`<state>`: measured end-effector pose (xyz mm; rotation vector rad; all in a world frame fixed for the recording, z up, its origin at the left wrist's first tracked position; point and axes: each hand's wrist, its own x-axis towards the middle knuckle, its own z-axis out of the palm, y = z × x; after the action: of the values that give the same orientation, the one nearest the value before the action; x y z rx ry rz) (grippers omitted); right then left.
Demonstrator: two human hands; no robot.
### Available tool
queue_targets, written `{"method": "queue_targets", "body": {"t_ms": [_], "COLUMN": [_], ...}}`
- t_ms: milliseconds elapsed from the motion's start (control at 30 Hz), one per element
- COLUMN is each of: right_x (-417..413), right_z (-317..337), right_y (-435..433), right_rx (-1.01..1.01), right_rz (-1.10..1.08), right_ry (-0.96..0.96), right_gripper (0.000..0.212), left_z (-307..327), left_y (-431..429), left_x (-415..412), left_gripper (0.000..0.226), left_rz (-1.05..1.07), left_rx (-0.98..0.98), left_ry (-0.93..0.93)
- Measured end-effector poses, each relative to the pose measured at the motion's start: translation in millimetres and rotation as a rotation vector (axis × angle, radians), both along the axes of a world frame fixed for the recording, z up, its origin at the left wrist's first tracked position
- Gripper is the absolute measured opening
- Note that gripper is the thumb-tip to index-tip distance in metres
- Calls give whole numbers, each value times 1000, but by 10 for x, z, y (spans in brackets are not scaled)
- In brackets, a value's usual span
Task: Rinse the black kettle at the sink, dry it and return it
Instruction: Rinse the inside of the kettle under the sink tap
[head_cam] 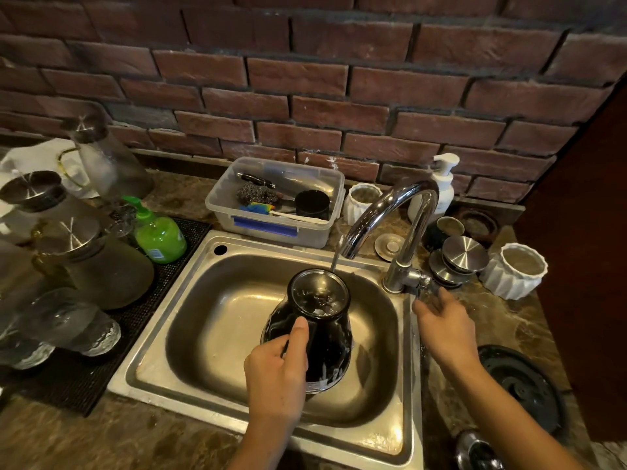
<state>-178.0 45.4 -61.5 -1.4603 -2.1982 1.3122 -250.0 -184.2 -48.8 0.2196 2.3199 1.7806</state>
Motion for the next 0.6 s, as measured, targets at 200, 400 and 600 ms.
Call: {"method": "queue_targets", "body": {"t_ms": [200,400,600], "right_x": [90,-67,-217], "right_z": [158,519,879], "right_y": [-342,-818,-1124], "right_rx": [177,135,130], "right_rz": [222,318,491], "right_ry": [84,263,346], "right_gripper": [18,23,36], "left_z": [175,423,688], "left_y": [-138,-344,-524], "left_x": [-22,-65,-75], "left_gripper": [63,61,61], "left_rz": [23,71,91], "left_rx": [7,-32,22], "left_ry": [28,116,129]}}
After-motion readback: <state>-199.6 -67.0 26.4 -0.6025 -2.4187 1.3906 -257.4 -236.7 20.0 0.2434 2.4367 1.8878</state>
